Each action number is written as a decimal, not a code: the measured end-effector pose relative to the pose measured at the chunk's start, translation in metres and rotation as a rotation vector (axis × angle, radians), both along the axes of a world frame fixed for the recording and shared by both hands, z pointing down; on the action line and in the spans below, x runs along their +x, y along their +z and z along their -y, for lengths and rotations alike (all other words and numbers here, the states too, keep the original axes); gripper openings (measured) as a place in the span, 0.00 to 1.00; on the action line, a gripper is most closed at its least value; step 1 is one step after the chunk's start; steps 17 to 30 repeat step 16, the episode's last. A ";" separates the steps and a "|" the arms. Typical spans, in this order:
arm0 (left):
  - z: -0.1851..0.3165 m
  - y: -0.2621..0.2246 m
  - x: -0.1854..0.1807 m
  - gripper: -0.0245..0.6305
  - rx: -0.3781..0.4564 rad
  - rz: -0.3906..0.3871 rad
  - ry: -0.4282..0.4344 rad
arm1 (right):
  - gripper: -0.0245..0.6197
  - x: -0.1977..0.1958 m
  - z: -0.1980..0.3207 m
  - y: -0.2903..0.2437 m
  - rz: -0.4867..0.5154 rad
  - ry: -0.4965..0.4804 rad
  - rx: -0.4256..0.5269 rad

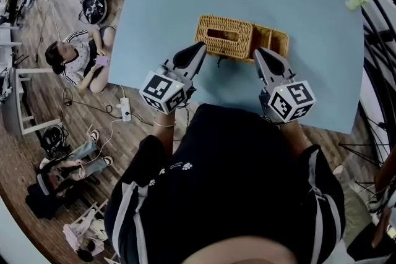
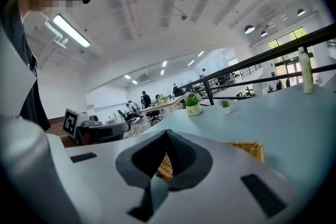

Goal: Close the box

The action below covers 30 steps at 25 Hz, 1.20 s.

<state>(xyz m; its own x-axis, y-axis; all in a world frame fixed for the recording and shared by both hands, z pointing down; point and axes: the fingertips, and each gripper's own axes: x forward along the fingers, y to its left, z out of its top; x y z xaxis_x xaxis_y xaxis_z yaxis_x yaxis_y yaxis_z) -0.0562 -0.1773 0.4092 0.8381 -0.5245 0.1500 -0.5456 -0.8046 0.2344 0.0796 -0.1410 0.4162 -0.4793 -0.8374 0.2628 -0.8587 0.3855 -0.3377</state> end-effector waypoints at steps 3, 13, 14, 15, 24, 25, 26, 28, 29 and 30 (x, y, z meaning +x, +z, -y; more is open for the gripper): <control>0.000 0.000 -0.001 0.07 -0.001 0.005 -0.003 | 0.04 -0.001 0.001 0.000 -0.001 -0.003 -0.005; 0.004 0.004 -0.005 0.07 -0.001 0.013 0.000 | 0.04 -0.004 0.004 0.004 0.006 -0.006 -0.022; 0.004 0.005 -0.006 0.07 -0.002 0.013 0.000 | 0.04 -0.004 0.004 0.004 0.008 -0.006 -0.024; 0.004 0.005 -0.006 0.07 -0.004 0.013 0.000 | 0.04 -0.005 0.004 0.005 0.009 -0.006 -0.025; 0.004 0.006 -0.007 0.07 -0.006 0.013 0.000 | 0.04 -0.005 0.004 0.006 0.009 -0.006 -0.025; 0.004 0.006 -0.007 0.07 -0.006 0.013 0.000 | 0.04 -0.005 0.004 0.006 0.009 -0.006 -0.025; 0.004 0.006 -0.007 0.07 -0.006 0.013 0.000 | 0.04 -0.005 0.004 0.006 0.009 -0.006 -0.025; 0.004 0.006 -0.007 0.07 -0.006 0.013 0.000 | 0.04 -0.005 0.004 0.006 0.009 -0.006 -0.025; 0.004 0.006 -0.007 0.07 -0.006 0.013 0.000 | 0.04 -0.005 0.004 0.006 0.009 -0.006 -0.025; 0.004 0.006 -0.007 0.07 -0.006 0.013 0.000 | 0.04 -0.005 0.004 0.006 0.009 -0.006 -0.025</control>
